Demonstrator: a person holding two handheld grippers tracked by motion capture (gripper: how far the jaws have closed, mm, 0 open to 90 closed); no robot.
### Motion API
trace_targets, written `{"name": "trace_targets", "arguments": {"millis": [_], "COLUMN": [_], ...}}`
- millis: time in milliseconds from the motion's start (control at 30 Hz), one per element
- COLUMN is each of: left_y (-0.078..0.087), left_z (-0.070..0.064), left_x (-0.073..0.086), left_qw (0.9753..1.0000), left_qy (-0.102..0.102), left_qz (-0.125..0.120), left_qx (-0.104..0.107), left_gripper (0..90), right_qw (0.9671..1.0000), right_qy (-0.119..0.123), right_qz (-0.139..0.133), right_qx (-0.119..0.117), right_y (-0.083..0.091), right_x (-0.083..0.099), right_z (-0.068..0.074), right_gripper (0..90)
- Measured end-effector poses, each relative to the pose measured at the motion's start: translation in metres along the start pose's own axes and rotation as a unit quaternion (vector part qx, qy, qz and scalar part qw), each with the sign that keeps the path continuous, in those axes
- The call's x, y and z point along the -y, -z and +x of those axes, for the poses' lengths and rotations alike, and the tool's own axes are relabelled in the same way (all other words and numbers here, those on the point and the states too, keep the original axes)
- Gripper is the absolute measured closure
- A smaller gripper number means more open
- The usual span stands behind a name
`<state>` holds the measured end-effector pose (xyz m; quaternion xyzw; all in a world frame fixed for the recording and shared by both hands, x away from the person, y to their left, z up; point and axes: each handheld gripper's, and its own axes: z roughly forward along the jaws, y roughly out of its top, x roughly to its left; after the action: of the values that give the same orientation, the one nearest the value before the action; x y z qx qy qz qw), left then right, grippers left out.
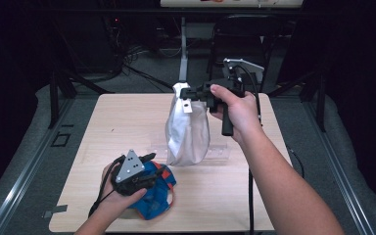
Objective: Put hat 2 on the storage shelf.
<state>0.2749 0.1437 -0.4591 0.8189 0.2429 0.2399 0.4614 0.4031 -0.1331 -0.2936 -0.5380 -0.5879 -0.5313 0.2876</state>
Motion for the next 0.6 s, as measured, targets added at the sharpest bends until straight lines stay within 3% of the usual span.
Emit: {"name": "trace_targets", "arguments": {"millis": [167, 267, 333, 433, 500, 600], "left_y": [-0.014, -0.025, -0.031, -0.032, -0.030, -0.028], "left_z": [-0.005, -0.004, 0.000, 0.009, 0.017, 0.029], "left_x": [-0.008, -0.009, -0.009, -0.008, -0.007, -0.005], "left_qw": [0.9995, 0.9982, 0.9973, 0.9972, 0.9979, 0.9986], "left_qy": [-0.027, -0.034, -0.035, -0.032, -0.022, -0.015], "left_qz": [0.008, 0.023, 0.031, 0.030, 0.027, 0.025], "left_qx": [-0.018, -0.042, -0.056, -0.061, -0.054, -0.043], "left_gripper": [47.1, 48.8, 54.1, 70.7, 79.2, 82.7], "right_qw": [1.0000, 1.0000, 1.0000, 0.9999, 0.9999, 0.9999], "right_qy": [-0.002, -0.004, -0.003, -0.007, -0.007, -0.008], "right_qz": [-0.002, -0.004, -0.006, -0.009, -0.012, -0.011], "right_qx": [0.000, -0.001, 0.001, 0.002, 0.003, 0.002], "right_y": [-0.010, -0.015, -0.017, -0.020, -0.021, -0.024], "right_x": [-0.007, -0.009, -0.010, -0.012, -0.013, -0.015], "right_z": [0.004, 0.007, 0.009, 0.009, 0.008, 0.006], "right_gripper": [83.1, 83.1, 83.1, 83.0, 83.0, 83.0]}}
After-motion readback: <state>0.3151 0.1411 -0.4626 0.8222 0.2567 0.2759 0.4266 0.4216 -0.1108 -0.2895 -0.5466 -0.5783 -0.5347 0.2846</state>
